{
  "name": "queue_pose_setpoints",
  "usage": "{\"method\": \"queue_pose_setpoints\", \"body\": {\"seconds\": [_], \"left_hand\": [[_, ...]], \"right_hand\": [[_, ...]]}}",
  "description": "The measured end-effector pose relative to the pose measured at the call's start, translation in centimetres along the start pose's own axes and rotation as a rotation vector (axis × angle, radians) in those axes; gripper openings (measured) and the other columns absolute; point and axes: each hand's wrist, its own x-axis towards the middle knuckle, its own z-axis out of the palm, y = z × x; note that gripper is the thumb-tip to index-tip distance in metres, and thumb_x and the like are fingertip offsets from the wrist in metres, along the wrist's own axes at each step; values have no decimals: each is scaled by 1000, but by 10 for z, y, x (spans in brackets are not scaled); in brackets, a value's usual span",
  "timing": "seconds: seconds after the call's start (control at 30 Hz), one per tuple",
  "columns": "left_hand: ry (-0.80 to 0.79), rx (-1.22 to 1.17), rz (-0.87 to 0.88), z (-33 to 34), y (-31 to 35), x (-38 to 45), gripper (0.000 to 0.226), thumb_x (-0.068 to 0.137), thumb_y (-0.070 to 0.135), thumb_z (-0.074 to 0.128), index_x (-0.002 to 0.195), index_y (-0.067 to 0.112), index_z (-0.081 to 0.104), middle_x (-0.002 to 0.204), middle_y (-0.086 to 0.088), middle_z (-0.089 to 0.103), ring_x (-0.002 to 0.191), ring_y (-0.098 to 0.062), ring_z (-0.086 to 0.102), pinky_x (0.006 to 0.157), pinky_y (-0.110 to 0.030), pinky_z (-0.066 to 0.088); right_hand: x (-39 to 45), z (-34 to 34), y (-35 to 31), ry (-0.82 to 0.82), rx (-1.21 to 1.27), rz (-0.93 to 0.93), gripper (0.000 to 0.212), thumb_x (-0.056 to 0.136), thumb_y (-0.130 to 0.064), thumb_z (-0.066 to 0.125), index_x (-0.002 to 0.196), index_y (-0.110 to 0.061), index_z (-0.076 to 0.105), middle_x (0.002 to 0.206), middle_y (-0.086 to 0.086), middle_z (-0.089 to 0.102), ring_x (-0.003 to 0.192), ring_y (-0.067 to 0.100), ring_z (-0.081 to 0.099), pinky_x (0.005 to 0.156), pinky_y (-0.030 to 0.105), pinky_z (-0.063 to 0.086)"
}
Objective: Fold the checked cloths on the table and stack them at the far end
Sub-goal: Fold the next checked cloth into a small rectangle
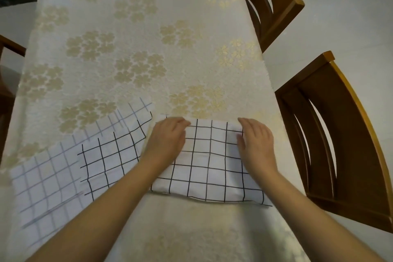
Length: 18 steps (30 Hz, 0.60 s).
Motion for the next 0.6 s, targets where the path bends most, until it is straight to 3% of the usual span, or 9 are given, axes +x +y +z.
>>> {"method": "queue_pose_setpoints", "body": {"seconds": [0.1, 0.23, 0.4, 0.6], "left_hand": [[-39, -14, 125, 10, 25, -35, 32, 86, 11, 55, 115, 9, 68, 114, -7, 67, 104, -27, 61, 90, -40, 44], [-211, 94, 78, 27, 31, -63, 45, 95, 31, 40, 130, 12, 61, 132, -7, 62, 119, -25, 59, 100, -41, 46], [-408, 139, 25, 35, 17, -77, 57, 101, 45, 27, 152, 21, 33, 159, -2, 30, 146, -20, 28, 118, -40, 21], [-453, 158, -17, 28, -1, -96, 58, 102, 54, 14, 156, 35, 6, 165, 5, -2, 151, -16, -2, 122, -40, 1]], "right_hand": [[-40, 14, -32, -76, 24, -63, 43, 99, -21, 44, 140, -9, 49, 140, 9, 54, 132, 28, 46, 115, 43, 29], [-73, 39, -53, -254, -36, -54, 54, 98, -34, 32, 144, -9, 44, 148, 8, 47, 138, 26, 42, 114, 39, 20], [-83, 51, -36, -364, -143, -59, 65, 98, -51, 29, 154, -17, 26, 161, 4, 23, 148, 21, 20, 117, 41, 13], [-91, 32, 13, -407, -217, -21, 71, 97, -63, 16, 156, -27, -1, 164, -2, -8, 150, 17, -10, 120, 41, -2]]}}
